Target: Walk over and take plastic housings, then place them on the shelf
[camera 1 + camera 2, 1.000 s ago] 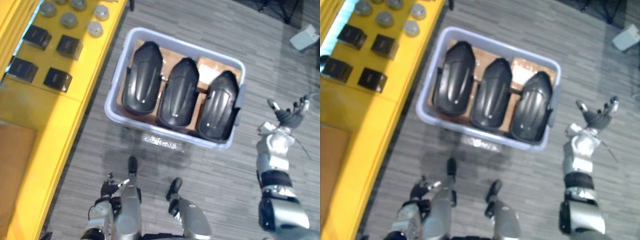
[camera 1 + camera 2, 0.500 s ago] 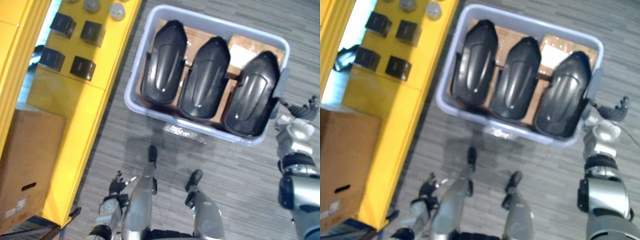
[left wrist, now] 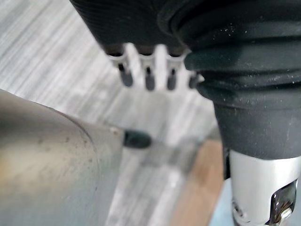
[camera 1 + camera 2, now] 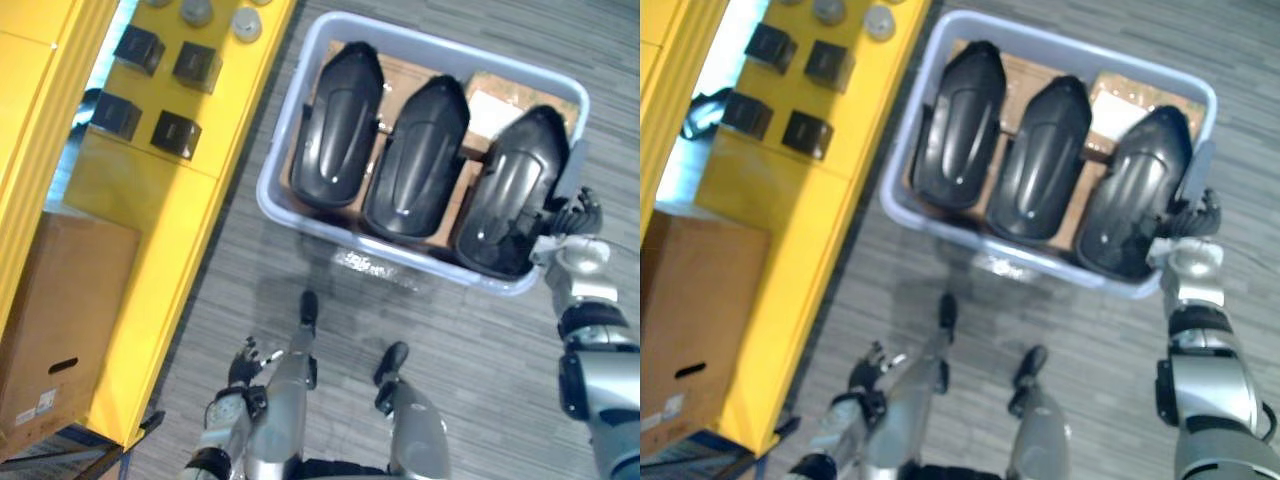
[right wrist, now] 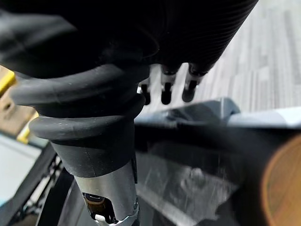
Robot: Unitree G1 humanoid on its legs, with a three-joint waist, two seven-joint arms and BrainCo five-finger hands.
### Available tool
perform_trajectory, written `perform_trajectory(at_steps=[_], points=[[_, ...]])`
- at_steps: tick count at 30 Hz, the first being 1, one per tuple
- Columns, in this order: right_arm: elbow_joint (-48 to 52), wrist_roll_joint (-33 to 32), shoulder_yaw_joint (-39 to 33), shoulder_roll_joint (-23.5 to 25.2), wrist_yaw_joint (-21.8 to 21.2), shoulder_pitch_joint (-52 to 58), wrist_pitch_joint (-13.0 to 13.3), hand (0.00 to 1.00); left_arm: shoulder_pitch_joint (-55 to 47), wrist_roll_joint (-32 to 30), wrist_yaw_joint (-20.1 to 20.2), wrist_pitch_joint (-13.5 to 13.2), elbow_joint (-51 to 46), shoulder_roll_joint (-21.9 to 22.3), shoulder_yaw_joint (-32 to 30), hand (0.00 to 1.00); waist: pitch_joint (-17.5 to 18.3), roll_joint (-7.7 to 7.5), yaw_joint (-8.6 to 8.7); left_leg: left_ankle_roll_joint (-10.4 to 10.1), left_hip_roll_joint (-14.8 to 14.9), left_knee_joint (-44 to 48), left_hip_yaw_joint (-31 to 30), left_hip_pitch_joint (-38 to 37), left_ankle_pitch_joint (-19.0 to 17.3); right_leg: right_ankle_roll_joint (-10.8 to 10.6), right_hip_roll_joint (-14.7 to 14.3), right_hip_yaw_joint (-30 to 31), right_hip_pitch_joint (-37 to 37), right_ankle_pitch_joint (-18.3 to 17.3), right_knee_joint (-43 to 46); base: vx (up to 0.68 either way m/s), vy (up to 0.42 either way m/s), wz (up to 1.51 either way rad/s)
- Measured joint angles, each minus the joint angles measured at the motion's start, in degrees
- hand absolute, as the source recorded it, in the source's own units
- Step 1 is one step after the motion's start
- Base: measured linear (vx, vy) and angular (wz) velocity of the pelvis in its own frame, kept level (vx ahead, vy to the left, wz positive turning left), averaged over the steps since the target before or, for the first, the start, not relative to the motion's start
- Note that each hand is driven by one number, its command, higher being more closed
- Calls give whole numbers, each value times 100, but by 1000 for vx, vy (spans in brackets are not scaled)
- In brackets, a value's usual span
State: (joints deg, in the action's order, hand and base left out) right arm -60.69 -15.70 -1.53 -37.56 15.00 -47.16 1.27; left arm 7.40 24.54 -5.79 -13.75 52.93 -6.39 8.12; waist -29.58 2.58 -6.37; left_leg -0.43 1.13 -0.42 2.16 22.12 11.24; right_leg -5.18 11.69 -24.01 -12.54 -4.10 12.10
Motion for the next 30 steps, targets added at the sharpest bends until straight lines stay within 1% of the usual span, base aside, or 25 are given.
perform_trajectory(at_steps=[1, 2, 3, 4, 5, 6, 9, 10, 11, 13, 15, 19, 21, 22, 25, 26, 28, 29, 30], points=[[1, 89, 33, -8, -6, -34, -59, 100, 0, 24, 1, 0, 2, -1, 0, 0, 0, 1, -2, 0, -2, 1, 1, 0, 0, 0, 6, 1, -3, 0, 9, 0, 0, 0], [45, 211, 88, -52, -11, -91, -245, 100, 0, 32, 4, -1, 2, -1, 0, 0, -1, 9, -5, 0, -6, 1, 3, 0, 0, 2, 15, 3, -16, -2, 31, 0, 0, 0], [60, 272, 119, -85, -18, -107, -310, 100, 0, 33, 5, -2, 1, 0, 0, 0, -3, 13, -10, 1, -7, 1, 3, 1, 1, 4, 16, 3, -19, -3, 34, 0, 0, 0], [77, 382, 220, -133, -26, -154, -502, 100, 0, 35, 7, -1, 3, 1, 0, 0, -3, 18, -19, 3, -7, 1, 3, 1, 2, 6, 18, 3, -21, -5, 38, 0, 0, 0], [76, 462, 225, -154, -17, -187, -631, 100, 0, 36, 9, -1, 1, 3, 1, 0, -1, 27, -31, 3, -7, 1, 0, 1, 2, 13, 18, 1, -22, -13, 44, -7, -31, 1], [66, 564, 239, -202, -31, -213, -824, 100, 0, 42, 12, -2, 0, 11, 3, 0, -1, 58, -61, 3, -9, 1, -10, 1, 2, 12, 20, -8, -22, -22, 56, -4, -28, 3], [3, 757, 325, -241, 61, -284, -1148, 100, -6, 40, 43, -7, 10, 20, 67, 0, -8, 142, -75, -3, -30, -3, -74, 3, 23, -4, 51, -94, -22, -91, 152, 1, -36, 10], [-3, 769, 325, -259, 87, -297, -1199, 100, -7, 40, 42, -11, 11, 18, 98, 0, -5, 148, -74, -6, -29, -4, -86, 3, 26, -9, 50, -102, -20, -96, 158, 2, -42, 12], [-7, 844, 325, -293, 127, -324, -1319, 100, -13, 40, 44, -18, 10, 17, 107, 0, -4, 150, -73, -20, -28, -4, -116, 3, 37, -4, 48, -110, -13, -118, 179, 3, -43, 10], [-5, 1012, 325, -304, 176, -326, -1457, 100, -14, 40, 46, -33, 2, 17, 108, 0, -4, 150, -70, -31, -18, -3, -150, -1, 49, 33, 44, -126, -13, -148, 238, 0, -45, 9], [-6, 1171, 326, -303, 186, -382, -1649, 100, -20, 43, 44, -43, -2, 17, 107, 0, -4, 150, -75, -43, -2, -3, -150, -13, 58, 41, 36, -125, -12, -153, 254, -8, -47, 0], [-46, 1228, 323, -282, 266, -366, -1789, 100, -43, 268, 37, -48, -24, 15, 100, 0, -4, 150, -74, -44, -3, -7, -140, -156, 58, 40, 43, -122, 119, -153, 265, -4, -26, 0], [-80, 1352, 314, -266, 360, -333, -1796, 100, -78, 268, 36, -48, -56, 10, 93, 0, -3, 149, -75, -45, -4, -20, -139, -257, 57, 43, 45, -123, 218, -159, 264, -24, -40, 1], [-102, 1445, 265, -253, 541, -294, -1798, 100, -82, 266, 36, -42, -72, 11, 92, 0, -4, 148, -77, -45, -8, -73, -140, -325, 59, 29, 47, -123, 269, -201, 269, -47, -40, 0], [-102, 1465, 256, -238, 776, -261, -1780, 100, -124, 267, 32, -26, -145, 6, 43, 0, -2, 146, -73, -43, -1, -263, -132, -435, 171, -2, 47, -114, 272, -238, 311, -27, -29, -1], [-98, 1518, 172, -193, 931, -246, -1770, 100, -182, 267, 29, 0, -251, 6, -25, 0, -2, 141, -74, -49, 17, -416, -127, -526, 256, -4, 36, -109, 279, -242, 327, -32, -51, -1], [-33, 1599, 159, -176, 1096, -200, -1748, 100, -200, 270, 24, 2, -265, 2, -65, 0, -6, 132, -76, -52, 29, -416, -109, -570, 260, -7, 28, -102, 319, -239, 326, -15, -52, -2], [139, 1663, 148, -150, 1233, -79, -1738, 100, -243, 308, 20, 2, -281, -10, -72, 0, -4, 106, -75, -53, 29, -416, -64, -648, 261, -11, 30, -99, 404, -237, 314, 6, -56, -7], [319, 1716, 119, -75, 1379, 26, -1733, 100, -337, 466, 18, -3, -343, -35, -89, 0, 14, 34, -75, -55, 30, -417, -15, -738, 258, -14, 31, -73, 481, -235, 280, 10, -45, -9]])
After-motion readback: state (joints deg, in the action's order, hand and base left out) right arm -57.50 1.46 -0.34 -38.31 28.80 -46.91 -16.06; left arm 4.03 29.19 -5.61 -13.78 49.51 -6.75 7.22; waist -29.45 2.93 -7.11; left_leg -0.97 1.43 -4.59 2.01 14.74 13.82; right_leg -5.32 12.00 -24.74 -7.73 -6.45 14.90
